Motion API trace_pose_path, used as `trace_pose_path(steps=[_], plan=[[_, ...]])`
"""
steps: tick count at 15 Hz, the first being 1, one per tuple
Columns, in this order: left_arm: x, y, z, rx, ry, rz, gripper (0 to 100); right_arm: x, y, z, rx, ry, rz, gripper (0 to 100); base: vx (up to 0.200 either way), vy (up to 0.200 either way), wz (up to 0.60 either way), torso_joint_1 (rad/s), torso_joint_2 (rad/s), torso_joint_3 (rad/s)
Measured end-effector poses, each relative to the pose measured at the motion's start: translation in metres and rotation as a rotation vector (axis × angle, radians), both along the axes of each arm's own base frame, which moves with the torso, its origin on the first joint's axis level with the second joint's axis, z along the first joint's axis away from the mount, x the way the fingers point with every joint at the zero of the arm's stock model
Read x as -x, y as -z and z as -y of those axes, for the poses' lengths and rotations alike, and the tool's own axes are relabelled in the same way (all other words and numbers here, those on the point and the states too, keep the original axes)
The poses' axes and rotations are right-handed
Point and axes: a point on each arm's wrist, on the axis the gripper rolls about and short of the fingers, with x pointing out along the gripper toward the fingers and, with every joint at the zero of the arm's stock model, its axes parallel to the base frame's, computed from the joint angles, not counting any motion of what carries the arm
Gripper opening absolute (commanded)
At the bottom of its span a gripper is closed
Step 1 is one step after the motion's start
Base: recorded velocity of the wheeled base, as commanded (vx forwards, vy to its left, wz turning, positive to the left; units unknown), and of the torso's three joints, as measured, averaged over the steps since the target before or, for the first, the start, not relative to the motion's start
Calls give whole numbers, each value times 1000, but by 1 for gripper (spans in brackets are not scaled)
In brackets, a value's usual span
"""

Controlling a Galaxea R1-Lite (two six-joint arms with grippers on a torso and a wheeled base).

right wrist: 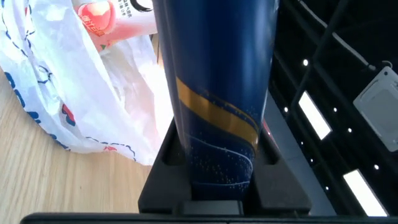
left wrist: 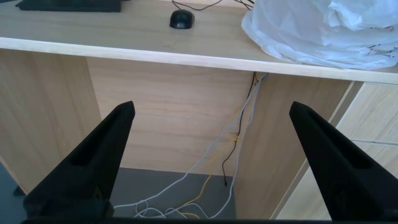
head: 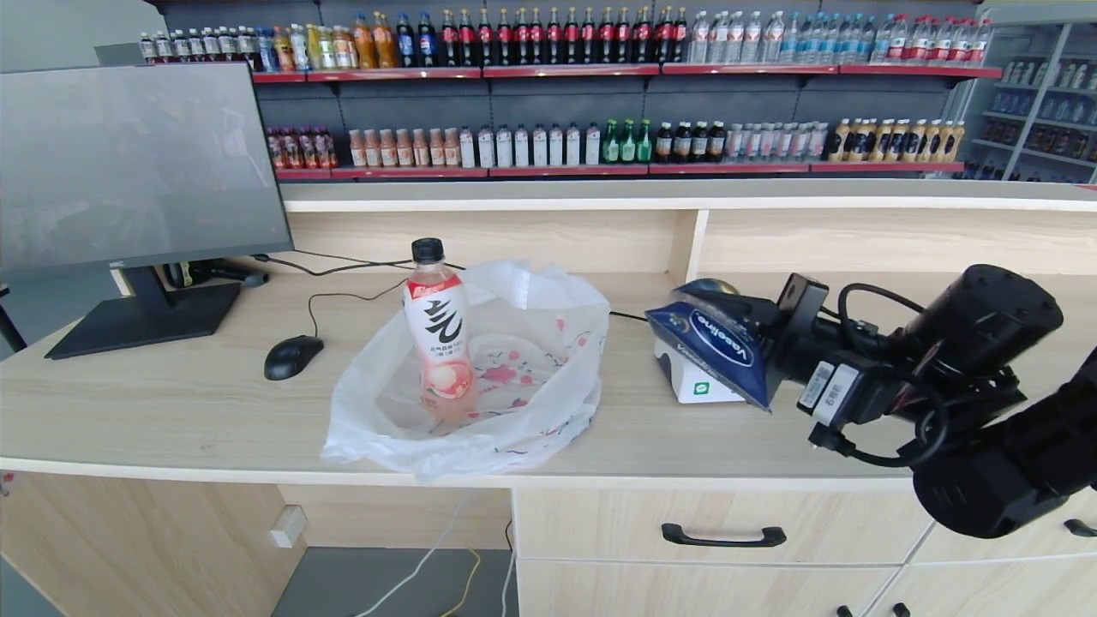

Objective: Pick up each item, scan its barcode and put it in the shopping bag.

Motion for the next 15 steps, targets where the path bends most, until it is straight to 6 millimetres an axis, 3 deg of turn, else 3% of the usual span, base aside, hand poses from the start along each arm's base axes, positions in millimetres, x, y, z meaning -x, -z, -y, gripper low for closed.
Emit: trace_pose_path(steps=[4,7,10,15], plan=[[0,0,0,0,0,0,100,24,-33,-9,-146,61,-42,0,0,0,0,0,0,0],[0,0,0,1,0,0,100,45,-44,-39,-330,100,-192,0,0,0,0,0,0,0],[0,0,0,3,0,0,100,60,-49,-58,-548,144,-396,0,0,0,0,0,0,0],[0,0,0,4,-1,0,100,62,-30,-45,-850,310,-686,0,0,0,0,0,0,0]])
